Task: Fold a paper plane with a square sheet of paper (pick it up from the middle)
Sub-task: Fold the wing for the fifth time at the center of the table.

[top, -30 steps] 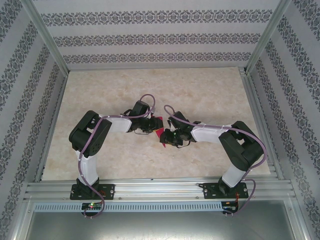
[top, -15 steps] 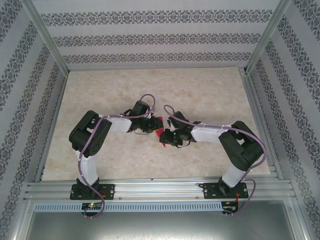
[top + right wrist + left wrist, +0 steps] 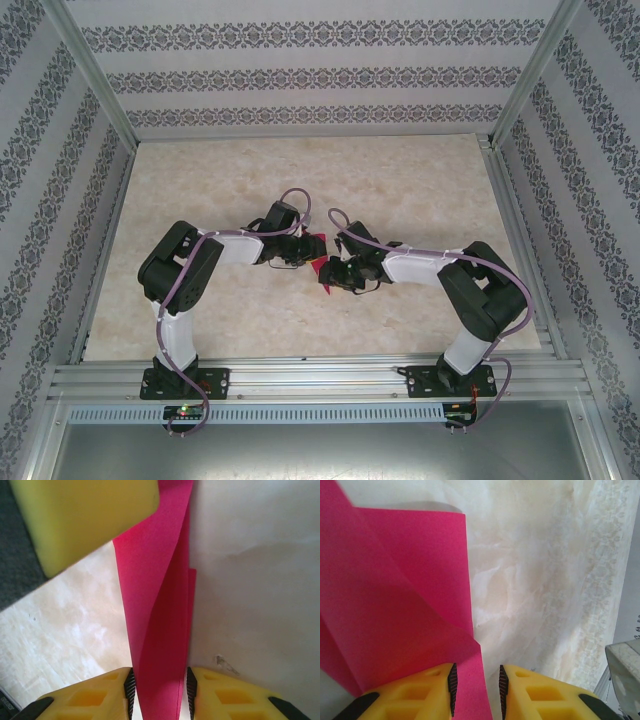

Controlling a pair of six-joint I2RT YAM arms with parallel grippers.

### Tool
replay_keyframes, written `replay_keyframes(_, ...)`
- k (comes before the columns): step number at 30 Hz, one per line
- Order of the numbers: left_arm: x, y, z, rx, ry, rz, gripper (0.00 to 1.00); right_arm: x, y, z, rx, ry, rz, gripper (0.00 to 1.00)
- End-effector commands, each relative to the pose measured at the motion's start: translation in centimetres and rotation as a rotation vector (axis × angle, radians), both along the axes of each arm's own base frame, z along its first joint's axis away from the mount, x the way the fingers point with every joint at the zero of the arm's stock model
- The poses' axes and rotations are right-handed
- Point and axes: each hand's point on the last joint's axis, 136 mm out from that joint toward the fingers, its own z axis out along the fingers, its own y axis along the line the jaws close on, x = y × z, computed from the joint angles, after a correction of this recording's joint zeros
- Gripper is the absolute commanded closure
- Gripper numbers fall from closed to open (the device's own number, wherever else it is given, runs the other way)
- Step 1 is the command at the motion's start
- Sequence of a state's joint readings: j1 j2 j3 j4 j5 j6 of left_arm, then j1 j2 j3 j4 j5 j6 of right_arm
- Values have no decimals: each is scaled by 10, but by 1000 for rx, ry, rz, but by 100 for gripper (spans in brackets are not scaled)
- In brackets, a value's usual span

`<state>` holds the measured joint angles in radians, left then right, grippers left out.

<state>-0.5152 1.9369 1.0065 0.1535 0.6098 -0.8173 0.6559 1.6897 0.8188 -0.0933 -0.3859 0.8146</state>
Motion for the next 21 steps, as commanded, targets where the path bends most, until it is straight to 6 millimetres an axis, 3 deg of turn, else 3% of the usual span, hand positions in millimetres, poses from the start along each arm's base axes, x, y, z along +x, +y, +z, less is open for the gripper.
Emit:
replay_keyframes(1, -10, -1, -15, 30, 47, -34, 68, 12, 7, 18, 44, -42, 1, 65)
replay_keyframes(8, -9, -1, -14, 30, 49, -32, 68, 13, 8, 13, 47, -27, 2, 69)
replay_keyframes(15, -9, -1, -15, 30, 50, -34, 68, 7, 4, 1, 32, -3, -7, 84)
replay_keyframes(21, -11, -1, -16, 33, 53, -37, 68, 3, -1, -11, 20, 15, -20, 91)
